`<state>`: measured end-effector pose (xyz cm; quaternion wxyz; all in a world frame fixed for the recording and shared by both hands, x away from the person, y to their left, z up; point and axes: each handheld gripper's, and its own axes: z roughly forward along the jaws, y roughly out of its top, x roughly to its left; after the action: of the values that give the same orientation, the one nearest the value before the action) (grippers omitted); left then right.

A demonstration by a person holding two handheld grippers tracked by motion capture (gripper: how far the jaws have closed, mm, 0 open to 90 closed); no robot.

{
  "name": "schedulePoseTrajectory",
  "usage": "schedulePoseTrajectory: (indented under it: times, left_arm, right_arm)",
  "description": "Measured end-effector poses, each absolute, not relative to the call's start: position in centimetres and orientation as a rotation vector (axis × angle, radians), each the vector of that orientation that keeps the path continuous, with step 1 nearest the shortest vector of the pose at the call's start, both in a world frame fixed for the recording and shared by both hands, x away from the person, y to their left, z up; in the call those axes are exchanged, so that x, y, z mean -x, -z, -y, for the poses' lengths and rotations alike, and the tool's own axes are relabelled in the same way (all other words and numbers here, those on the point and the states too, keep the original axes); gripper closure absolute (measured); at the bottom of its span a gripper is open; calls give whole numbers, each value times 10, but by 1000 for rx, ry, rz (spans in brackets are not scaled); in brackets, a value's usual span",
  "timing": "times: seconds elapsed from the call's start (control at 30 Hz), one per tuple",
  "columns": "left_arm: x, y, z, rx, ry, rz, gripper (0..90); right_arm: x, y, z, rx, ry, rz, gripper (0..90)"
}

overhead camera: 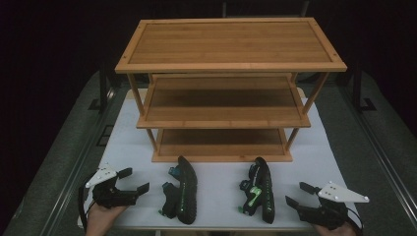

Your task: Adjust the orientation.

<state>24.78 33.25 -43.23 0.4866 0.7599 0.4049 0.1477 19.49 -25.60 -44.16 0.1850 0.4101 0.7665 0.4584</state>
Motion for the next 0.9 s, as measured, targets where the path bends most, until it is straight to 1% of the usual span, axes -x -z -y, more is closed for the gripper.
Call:
schedulePoseTrajectory:
  times: [0.33, 0.37, 0.5, 0.57, 0.63, 0.67, 0.8, 0.9]
  left_arm:
    - [-245, 433, -331, -1857, -347, -980, 59]
    - [-243, 433, -330, -1855, -344, -966, 85]
    - [-242, 432, -327, -1867, -338, -956, 86]
    - [-241, 433, -325, -1877, -325, -937, 130]
    - [-240, 434, -323, -1895, -322, -926, 133]
    - [-240, 434, -321, -1910, -319, -915, 168]
    - [-240, 436, -319, -1937, -298, -894, 239]
    - [-240, 438, -312, -1986, -259, -856, 291]
  right_arm:
    - [-195, 441, 255, -1151, -1291, -2160, 286]
    - [-195, 441, 255, -1149, -1290, -2160, 285]
    - [-195, 440, 255, -1146, -1290, -2159, 286]
    - [-194, 439, 255, -1140, -1291, -2153, 286]
    - [-194, 439, 255, -1141, -1291, -2151, 285]
    - [-193, 439, 255, -1146, -1289, -2150, 286]
    - [-193, 438, 255, -1141, -1289, -2148, 286]
    - [-193, 438, 254, -1141, -1291, -2150, 286]
